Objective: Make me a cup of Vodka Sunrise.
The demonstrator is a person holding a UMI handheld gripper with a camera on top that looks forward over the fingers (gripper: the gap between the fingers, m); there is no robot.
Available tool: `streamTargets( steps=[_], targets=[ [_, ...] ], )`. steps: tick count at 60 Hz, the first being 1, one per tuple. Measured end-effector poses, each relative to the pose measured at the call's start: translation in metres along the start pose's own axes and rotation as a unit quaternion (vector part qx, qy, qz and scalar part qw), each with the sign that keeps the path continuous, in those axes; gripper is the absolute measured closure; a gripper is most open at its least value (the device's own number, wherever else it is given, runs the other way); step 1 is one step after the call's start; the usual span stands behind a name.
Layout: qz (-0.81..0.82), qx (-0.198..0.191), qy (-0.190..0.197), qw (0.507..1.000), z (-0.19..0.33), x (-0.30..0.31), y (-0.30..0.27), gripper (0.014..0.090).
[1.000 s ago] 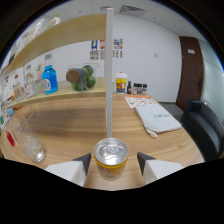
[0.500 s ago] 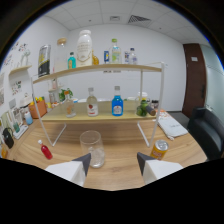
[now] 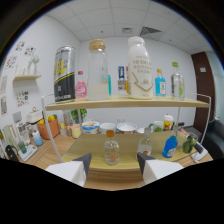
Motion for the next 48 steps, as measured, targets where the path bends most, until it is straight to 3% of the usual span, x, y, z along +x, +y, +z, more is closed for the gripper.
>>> streamTargets(
  steps=[9,14,21,33,48],
  targets=[
    [-0.018,-0.007,0.018,1.0,0.051,-0.005,-0.005,0.0317],
    [-0.014,-0.03,0.026,0.999,0.07,-0.002,0.009,0.0439],
    [-0.009,-0.042,0.034,0.999,0.082,-0.002,0.015,0.0679],
    [-0.011,-0.039,0.033,0.999,0.078,-0.004,0.013,0.0692],
    [-0.017,0.005,0.006,1.0,0.024,-0.023,-0.019,0.0695]
  ],
)
